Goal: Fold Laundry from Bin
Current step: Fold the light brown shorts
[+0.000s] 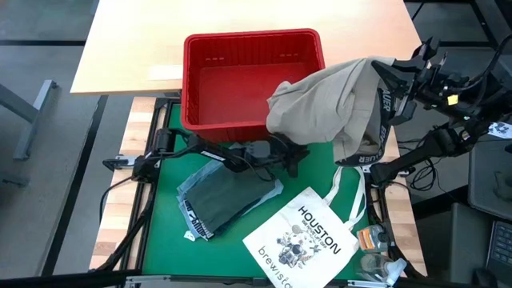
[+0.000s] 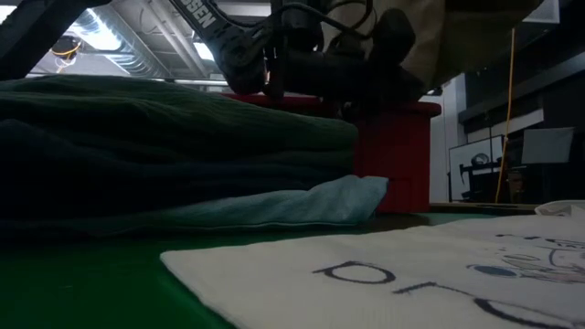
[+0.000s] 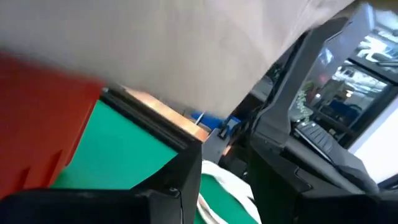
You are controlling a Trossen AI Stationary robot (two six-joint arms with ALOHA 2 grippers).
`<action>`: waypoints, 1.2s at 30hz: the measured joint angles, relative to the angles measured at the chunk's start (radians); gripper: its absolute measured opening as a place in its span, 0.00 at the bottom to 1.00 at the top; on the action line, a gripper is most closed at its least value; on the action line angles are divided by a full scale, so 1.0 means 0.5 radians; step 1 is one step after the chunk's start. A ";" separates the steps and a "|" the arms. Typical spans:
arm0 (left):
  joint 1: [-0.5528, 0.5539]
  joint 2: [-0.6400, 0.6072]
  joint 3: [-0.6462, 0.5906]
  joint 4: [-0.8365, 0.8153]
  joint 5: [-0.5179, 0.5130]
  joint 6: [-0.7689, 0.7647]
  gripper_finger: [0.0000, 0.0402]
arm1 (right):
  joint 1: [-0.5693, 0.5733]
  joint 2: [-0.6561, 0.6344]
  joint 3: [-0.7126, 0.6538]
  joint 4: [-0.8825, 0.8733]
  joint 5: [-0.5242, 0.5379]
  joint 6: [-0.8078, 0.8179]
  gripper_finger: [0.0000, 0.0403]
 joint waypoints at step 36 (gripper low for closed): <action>-0.091 0.001 0.001 0.455 -0.225 0.642 0.30 | 0.000 0.000 0.000 0.000 0.000 -0.002 0.02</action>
